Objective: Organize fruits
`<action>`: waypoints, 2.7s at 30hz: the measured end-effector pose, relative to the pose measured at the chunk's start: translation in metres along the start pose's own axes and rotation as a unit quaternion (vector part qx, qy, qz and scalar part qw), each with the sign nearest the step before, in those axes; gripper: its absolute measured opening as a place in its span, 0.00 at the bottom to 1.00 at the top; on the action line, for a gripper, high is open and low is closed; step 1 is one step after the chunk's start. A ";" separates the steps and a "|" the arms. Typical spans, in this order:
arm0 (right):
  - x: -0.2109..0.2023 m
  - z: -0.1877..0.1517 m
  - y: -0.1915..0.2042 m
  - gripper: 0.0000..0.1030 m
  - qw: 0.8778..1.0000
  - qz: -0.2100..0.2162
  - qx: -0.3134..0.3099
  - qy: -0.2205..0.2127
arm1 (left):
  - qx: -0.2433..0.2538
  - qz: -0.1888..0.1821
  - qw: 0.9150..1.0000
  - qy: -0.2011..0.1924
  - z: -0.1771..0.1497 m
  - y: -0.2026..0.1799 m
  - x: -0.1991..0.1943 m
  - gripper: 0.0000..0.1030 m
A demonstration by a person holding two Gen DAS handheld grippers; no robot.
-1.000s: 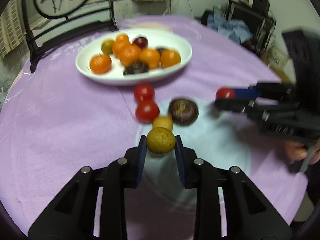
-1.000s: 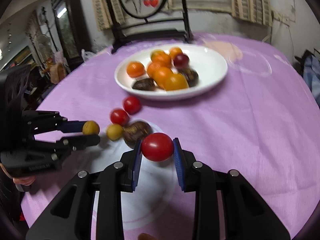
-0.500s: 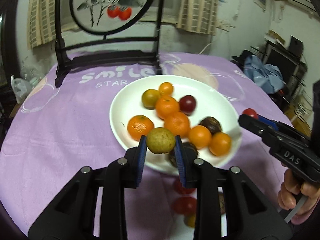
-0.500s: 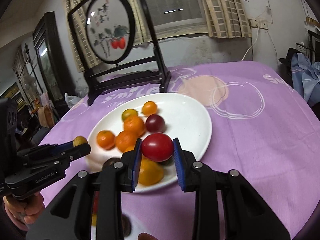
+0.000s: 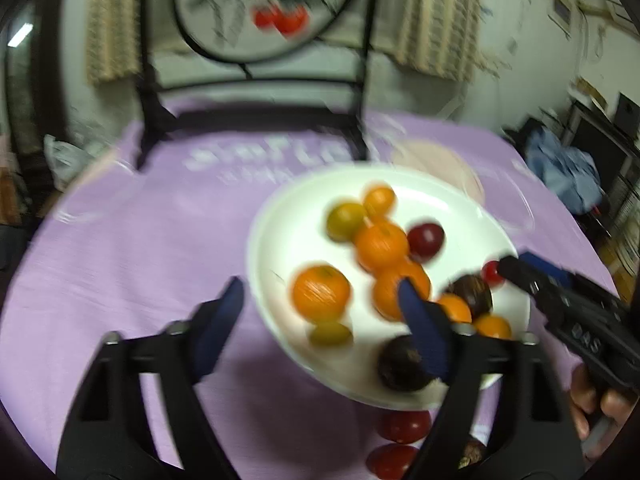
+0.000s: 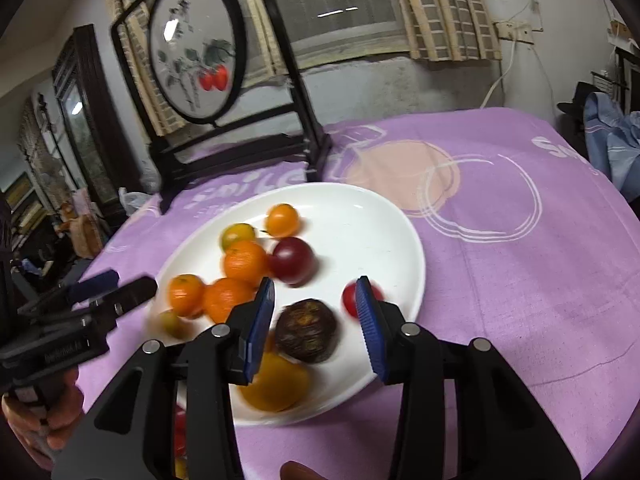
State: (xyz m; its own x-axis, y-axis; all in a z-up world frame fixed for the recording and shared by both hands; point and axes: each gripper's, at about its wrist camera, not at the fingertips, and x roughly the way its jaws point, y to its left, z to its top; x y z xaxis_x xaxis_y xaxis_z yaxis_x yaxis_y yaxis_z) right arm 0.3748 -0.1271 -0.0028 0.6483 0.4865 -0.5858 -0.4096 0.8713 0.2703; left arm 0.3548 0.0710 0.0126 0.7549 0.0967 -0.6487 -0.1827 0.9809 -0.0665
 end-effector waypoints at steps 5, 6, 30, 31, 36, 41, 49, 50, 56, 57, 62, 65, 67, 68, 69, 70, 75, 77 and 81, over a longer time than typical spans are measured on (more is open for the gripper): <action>-0.032 -0.014 0.024 0.43 0.999 0.028 -0.046 0.004 | -0.024 0.009 0.999 -0.026 0.007 0.014 -0.040 0.98; -0.037 -0.022 0.031 0.43 0.997 0.036 -0.063 0.012 | -0.029 0.010 0.999 -0.029 0.003 0.019 -0.048 0.98; -0.027 -0.105 0.080 0.43 0.961 0.038 -0.236 0.139 | -0.024 0.049 0.998 0.001 -0.065 0.052 -0.065 0.98; -0.027 -0.105 0.080 0.43 0.961 0.038 -0.235 0.139 | -0.022 0.050 0.999 0.002 -0.065 0.051 -0.064 0.98; -0.024 -0.105 0.079 0.40 0.963 0.035 -0.225 0.143 | -0.016 0.050 0.999 0.003 -0.066 0.048 -0.064 0.98; -0.036 -0.087 0.064 0.40 0.978 0.039 -0.169 0.119 | -0.013 0.031 0.999 0.016 -0.069 0.045 -0.064 0.98; -0.045 -0.068 0.034 0.40 0.991 0.013 -0.103 0.090 | 0.068 -0.090 0.989 0.095 -0.096 -0.004 -0.063 0.78; -0.044 -0.069 0.034 0.40 0.990 0.010 -0.104 0.091 | 0.082 -0.102 0.986 0.108 -0.102 -0.012 -0.061 0.71; -0.044 -0.072 0.039 0.40 0.989 0.010 -0.111 0.095 | 0.119 -0.092 0.981 0.124 -0.117 -0.034 -0.051 0.54; -0.044 -0.072 0.039 0.40 0.989 0.011 -0.110 0.096 | 0.116 -0.097 0.980 0.127 -0.118 -0.034 -0.050 0.53; -0.044 -0.073 0.041 0.40 0.989 0.008 -0.112 0.098 | 0.110 -0.105 0.980 0.130 -0.117 -0.038 -0.042 0.42; -0.044 -0.074 0.042 0.40 0.989 0.010 -0.113 0.099 | 0.110 -0.101 0.980 0.131 -0.116 -0.042 -0.037 0.41; -0.045 -0.074 0.044 0.40 0.988 0.009 -0.116 0.098 | 0.110 -0.099 0.980 0.133 -0.116 -0.044 -0.034 0.41; -0.045 -0.074 0.044 0.40 0.988 0.009 -0.116 0.097 | 0.112 -0.096 0.980 0.130 -0.116 -0.045 -0.034 0.39; -0.045 -0.074 0.044 0.40 0.989 0.010 -0.115 0.097 | 0.115 -0.093 0.981 0.129 -0.116 -0.046 -0.034 0.38; -0.045 -0.074 0.044 0.40 0.989 0.010 -0.115 0.097 | 0.116 -0.091 0.981 0.127 -0.116 -0.046 -0.034 0.36; -0.046 -0.074 0.044 0.40 0.989 0.007 -0.115 0.096 | 0.117 -0.096 0.981 0.125 -0.116 -0.047 -0.035 0.26; -0.046 -0.074 0.044 0.40 0.988 0.007 -0.116 0.098 | 0.120 -0.096 0.980 0.125 -0.117 -0.047 -0.036 0.25; -0.048 -0.074 0.045 0.40 0.988 0.013 -0.116 0.098 | 0.111 -0.103 0.981 0.124 -0.114 -0.043 -0.043 0.25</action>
State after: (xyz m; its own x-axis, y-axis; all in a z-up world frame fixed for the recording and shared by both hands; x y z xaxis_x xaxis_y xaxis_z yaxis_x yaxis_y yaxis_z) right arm 0.2781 -0.1155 -0.0190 0.5091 0.4662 -0.7235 -0.5754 0.8095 0.1167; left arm 0.2587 0.0059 -0.0431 0.5800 -0.1241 -0.8051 0.1203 0.9905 -0.0660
